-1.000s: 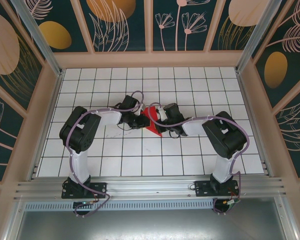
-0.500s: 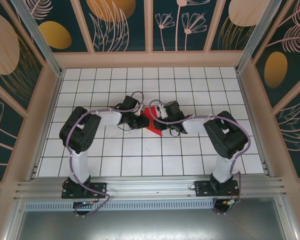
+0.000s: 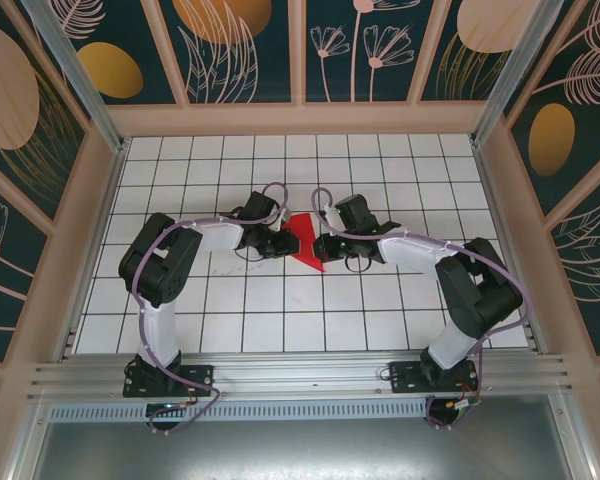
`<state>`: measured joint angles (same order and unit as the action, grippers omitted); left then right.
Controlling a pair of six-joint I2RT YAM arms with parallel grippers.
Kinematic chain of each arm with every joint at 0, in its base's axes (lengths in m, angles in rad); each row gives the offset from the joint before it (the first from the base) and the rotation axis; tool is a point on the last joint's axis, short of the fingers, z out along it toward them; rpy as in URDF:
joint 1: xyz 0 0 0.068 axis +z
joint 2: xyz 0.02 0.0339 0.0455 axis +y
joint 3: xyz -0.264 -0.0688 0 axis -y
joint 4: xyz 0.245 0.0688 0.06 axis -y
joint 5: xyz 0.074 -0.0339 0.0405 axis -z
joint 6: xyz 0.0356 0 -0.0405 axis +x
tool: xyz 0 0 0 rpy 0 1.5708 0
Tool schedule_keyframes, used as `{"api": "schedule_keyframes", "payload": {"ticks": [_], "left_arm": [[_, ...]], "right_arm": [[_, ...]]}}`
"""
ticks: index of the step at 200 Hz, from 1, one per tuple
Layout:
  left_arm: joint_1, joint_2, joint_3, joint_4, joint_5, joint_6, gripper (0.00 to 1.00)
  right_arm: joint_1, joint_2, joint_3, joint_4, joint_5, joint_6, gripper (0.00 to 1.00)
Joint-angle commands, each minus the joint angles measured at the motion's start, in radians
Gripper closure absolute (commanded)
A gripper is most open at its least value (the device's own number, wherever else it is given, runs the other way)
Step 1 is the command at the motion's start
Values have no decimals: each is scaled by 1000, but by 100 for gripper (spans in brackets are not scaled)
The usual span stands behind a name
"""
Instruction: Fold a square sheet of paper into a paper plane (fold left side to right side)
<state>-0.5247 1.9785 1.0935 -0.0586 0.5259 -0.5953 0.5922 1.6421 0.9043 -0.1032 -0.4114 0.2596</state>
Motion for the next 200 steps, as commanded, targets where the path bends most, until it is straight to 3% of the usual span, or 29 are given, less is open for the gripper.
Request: {"api": "schedule_keyframes", "payload": {"ticks": [1,66,200], "left_arm": [[0,58,-40,-67,-112,30,80],[1,53,-37,-69,-113,32,80],[0,52,-29,-84,-122,44,81]], "right_arm": [[-1,29,-16,-50,-90,79,100],[3,136,31,-39,-80,105,100],[-5,156,-3,-57,-51,131,100]]}}
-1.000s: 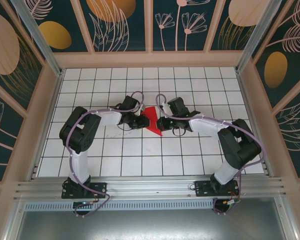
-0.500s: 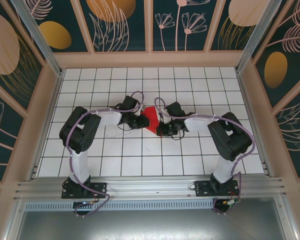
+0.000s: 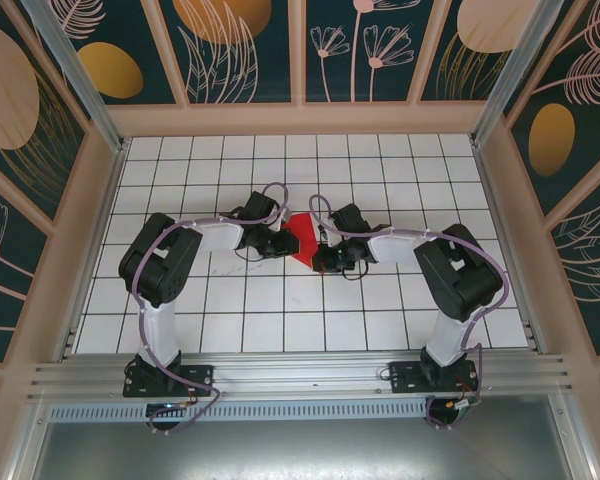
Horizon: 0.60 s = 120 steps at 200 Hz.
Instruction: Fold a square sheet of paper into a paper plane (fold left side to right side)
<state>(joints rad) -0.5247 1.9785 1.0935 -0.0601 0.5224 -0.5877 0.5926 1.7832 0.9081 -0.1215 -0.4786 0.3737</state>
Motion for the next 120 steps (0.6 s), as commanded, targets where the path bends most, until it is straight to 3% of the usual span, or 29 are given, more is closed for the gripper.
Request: {"api": "schedule_keyframes", "payload": {"ticks": [1,120], "left_arm": [[0,51,-29,-83,-120,36,81],[0,66,-17,-96,-134,45,81]], "right_arm": [[-5,14,-7,-38,17,16,100],[-40,-12,-66,-105,9,65,100]]}}
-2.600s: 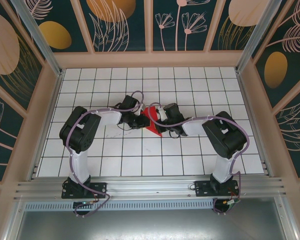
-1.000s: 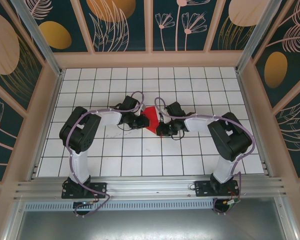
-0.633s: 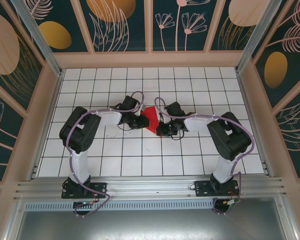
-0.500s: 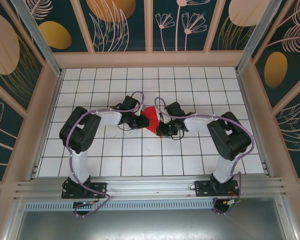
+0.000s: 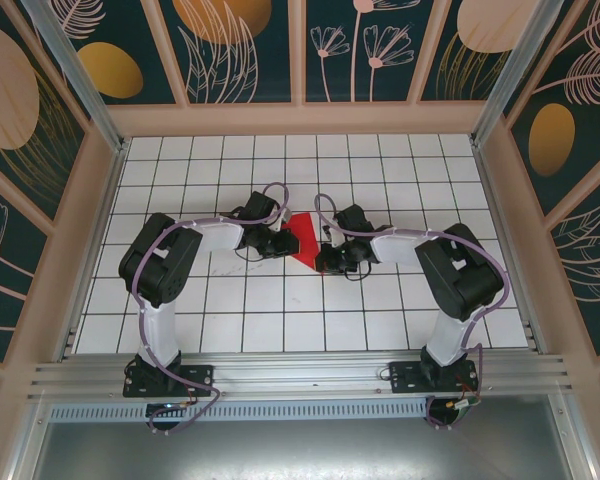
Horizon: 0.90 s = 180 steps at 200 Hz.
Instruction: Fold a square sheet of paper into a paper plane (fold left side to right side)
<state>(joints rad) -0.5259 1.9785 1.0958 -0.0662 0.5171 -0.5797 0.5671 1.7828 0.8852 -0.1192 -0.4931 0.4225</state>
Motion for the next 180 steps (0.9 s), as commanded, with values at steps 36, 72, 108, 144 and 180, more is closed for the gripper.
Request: {"api": "schedule_keyframes", "payload": {"ticks": [36,72,108,144,180], "left_arm": [[1,66,-16,-94,-134,40,81],[1,66,-14,-95,-135,39,81],[2,63,-10,-94,-131,37,81],[2,57,-10,-91,-128,34,81],[1,58,-10,-87,-125,30,81]], "right_arm": [[-14,-35,-66,-155,31,0,100],[-14,-76,-77,-217,75,-16,100],[-15,-164,-48,-200,73,-10,100],[-15,-188,-27,-94,-39,39,100],[-14,-95,11,-37,-27,58,100]]}}
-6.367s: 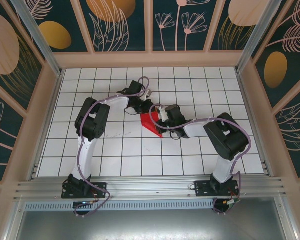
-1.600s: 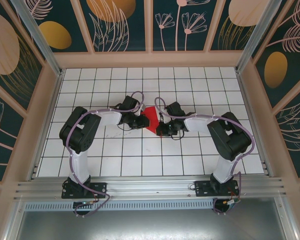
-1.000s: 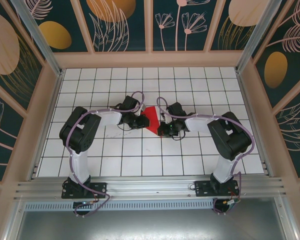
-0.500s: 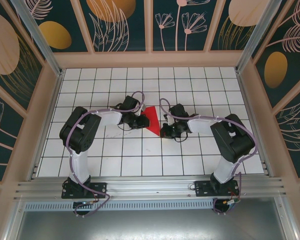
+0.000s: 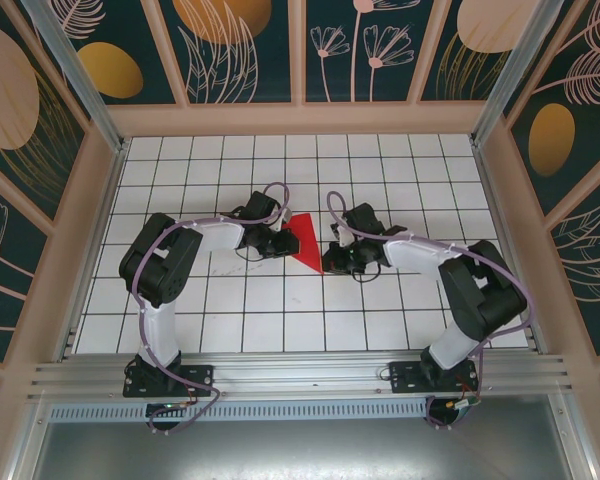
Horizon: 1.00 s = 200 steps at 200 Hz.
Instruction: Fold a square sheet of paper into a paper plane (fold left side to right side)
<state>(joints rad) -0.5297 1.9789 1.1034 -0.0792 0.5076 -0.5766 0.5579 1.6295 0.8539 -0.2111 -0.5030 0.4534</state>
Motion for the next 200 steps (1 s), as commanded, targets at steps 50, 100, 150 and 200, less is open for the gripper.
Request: {"api": "schedule_keyframes", "payload": {"ticks": [50,100,150,200], "left_arm": [[6,55,-14,-73,-107,27,81],[5,21,15,-82,-98,27,79],[2,-106,26,-71,-81,25,77],[-48,-128,-32,-4,22,-13,81]], "right_arm": [[-4,148,82,61,2,22,100],[-4,183,68,-26,73,2,100],[-6,197,71,-88,137,-13,100],[-5,212,79,-95,141,-16,100]]}}
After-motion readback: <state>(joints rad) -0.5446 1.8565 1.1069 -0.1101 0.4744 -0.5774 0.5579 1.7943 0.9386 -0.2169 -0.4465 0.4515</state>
